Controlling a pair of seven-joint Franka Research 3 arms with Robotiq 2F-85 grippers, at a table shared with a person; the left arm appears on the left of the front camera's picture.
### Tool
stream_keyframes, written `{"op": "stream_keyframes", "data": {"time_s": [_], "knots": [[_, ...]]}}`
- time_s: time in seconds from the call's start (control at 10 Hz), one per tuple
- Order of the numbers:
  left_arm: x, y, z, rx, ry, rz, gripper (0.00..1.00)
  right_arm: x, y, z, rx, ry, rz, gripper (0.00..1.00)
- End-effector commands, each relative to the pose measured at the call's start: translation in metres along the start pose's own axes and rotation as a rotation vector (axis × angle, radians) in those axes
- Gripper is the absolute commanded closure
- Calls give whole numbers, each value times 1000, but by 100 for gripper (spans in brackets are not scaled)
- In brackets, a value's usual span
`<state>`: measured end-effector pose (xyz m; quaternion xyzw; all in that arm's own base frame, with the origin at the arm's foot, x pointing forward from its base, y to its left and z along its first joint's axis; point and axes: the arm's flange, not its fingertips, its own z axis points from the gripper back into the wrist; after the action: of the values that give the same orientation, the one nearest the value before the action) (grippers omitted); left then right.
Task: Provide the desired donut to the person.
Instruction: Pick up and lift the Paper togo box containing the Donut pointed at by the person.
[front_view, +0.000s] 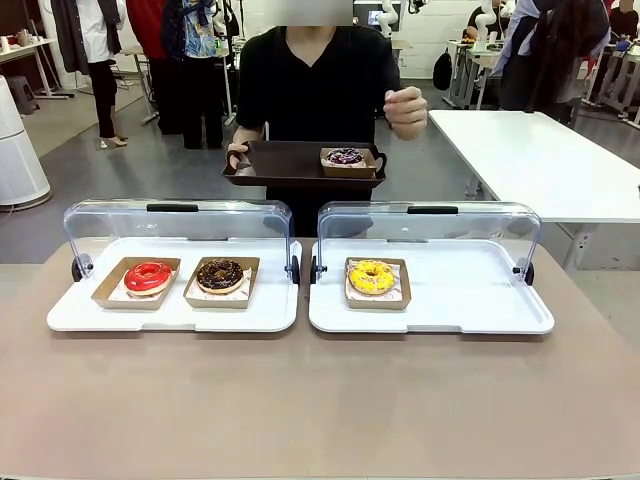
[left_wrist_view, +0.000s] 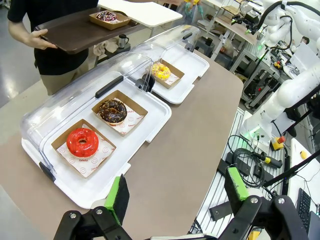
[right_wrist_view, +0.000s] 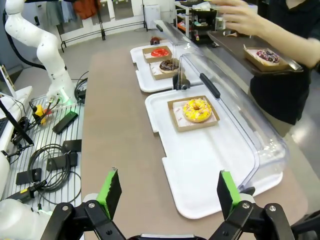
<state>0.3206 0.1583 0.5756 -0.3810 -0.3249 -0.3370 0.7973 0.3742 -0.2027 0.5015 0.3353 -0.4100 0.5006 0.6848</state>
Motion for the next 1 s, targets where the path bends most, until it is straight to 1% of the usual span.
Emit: {"op": "stream_keyframes", "data": {"time_s": [0.0,0.9], "knots": [[-2,0,1,-5,-10,-23,0,-2,2,1,9,-1,1,0],[-2,0,1,-5,-10,-23,0,-2,2,1,9,-1,1,0]]}}
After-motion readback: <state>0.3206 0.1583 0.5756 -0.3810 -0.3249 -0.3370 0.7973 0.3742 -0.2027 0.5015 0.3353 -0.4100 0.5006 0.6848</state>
